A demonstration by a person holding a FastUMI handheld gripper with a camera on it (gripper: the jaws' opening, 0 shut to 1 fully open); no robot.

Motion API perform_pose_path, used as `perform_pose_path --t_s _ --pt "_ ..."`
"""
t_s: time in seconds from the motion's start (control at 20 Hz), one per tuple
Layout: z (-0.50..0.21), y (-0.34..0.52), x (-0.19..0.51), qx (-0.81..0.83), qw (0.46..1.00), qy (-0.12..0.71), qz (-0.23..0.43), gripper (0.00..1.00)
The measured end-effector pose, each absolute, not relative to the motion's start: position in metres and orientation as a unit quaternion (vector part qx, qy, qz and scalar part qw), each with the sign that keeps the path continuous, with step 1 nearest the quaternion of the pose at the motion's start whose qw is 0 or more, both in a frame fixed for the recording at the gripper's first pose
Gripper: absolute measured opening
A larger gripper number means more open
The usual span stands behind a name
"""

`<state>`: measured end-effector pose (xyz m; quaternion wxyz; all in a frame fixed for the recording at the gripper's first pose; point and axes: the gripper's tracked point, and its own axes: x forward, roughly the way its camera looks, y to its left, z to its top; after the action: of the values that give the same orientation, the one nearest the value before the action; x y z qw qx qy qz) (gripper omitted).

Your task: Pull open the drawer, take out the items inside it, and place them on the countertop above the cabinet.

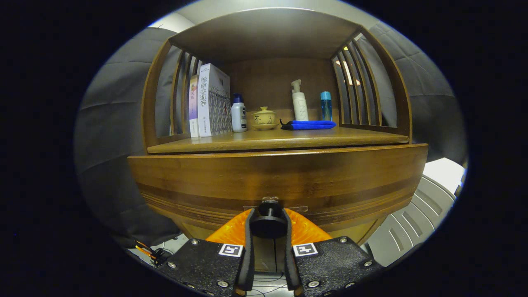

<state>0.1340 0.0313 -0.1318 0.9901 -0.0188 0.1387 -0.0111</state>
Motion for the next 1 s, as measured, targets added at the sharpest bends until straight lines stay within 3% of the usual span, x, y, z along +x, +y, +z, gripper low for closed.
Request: perform_pose_path --t_s 1.0 --pt "-0.138 0.041 0.040 -0.023 0.991 0.131 0.000 0.30"
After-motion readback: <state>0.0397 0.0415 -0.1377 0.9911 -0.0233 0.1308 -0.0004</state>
